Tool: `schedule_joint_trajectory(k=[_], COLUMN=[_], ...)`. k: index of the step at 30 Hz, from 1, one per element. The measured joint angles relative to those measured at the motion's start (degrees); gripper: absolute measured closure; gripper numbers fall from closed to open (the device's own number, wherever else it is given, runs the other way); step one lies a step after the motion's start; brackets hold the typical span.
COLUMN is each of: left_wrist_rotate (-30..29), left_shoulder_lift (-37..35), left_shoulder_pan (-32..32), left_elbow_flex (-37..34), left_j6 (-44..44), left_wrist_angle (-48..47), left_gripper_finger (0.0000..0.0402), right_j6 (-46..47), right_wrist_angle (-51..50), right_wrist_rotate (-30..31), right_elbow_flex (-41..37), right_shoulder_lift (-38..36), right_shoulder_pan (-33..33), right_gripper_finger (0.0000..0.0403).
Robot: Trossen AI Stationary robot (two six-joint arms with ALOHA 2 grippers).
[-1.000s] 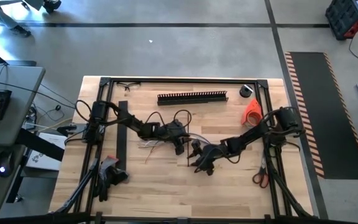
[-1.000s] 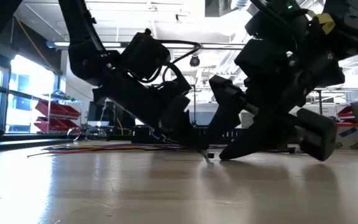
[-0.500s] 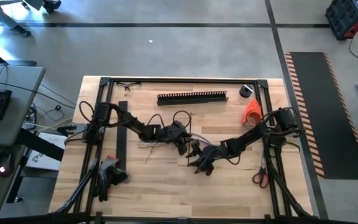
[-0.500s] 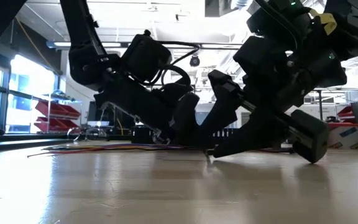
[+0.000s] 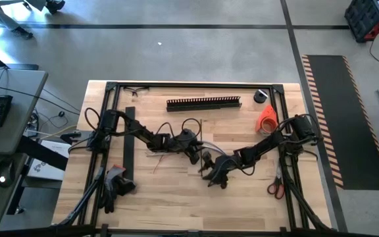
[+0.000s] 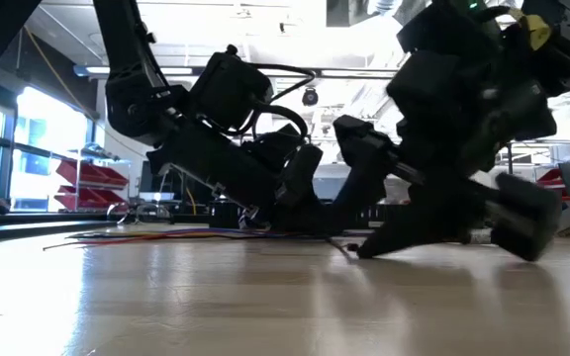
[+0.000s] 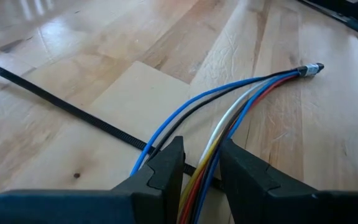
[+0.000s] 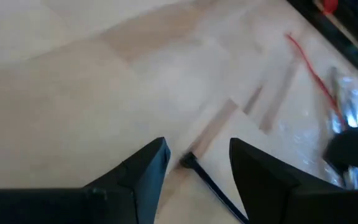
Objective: Ziptie cables
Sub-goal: Wrap the cable wires with a black zip tie, then wrap the zip tie around the cable wire
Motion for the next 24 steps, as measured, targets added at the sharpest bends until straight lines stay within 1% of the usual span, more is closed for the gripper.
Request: schedule_joint_trajectory(k=[1, 4, 5, 7, 10, 15, 18, 24], left_wrist_rotate=[-0.12, -0.25, -0.41, -0.63, -0.83, -0.91, -0.93, -0.95], left_shoulder_lift=[0.0, 0.0, 0.0, 0.0, 0.0, 0.0, 0.0, -0.04], left_shoulder_pan=[0.0, 0.0, 0.0, 0.0, 0.0, 0.0, -0.04, -0.04], left_elbow_flex=[0.0, -0.04, -0.04, -0.07, -0.07, -0.09, -0.11, -0.11], left_j6=[-0.04, -0.12, -0.13, -0.27, -0.35, -0.4, -0.42, -0.5], left_wrist_angle=[-0.02, 0.04, 0.02, 0.04, 0.0, 0.02, 0.0, -0.1], left_gripper_finger=[0.0314, 0.0314, 0.0314, 0.0314, 0.0314, 0.0314, 0.0314, 0.0314], right_j6=[0.17, 0.28, -0.05, -0.94, -0.47, 2.17, 2.17, 2.13], right_wrist_angle=[-0.45, -0.9, -0.76, -0.58, -3.89, -6.24, -5.09, -4.37], right_wrist_rotate=[-0.75, 3.6, 4.11, 3.2, 1.11, 1.5, 5.79, 20.86], right_elbow_flex=[0.01, 0.01, 0.03, 0.13, 1.66, 2.76, 2.72, 2.67], right_shoulder_lift=[-0.03, -0.09, -0.14, -0.14, 0.12, 0.23, 0.3, -0.27], right_shoulder_pan=[-0.07, 0.27, 0.4, 0.09, -0.83, -2.6, -2.09, 1.25], right_gripper_finger=[0.0234, 0.0236, 0.0238, 0.0241, 0.0249, 0.0269, 0.0278, 0.0281])
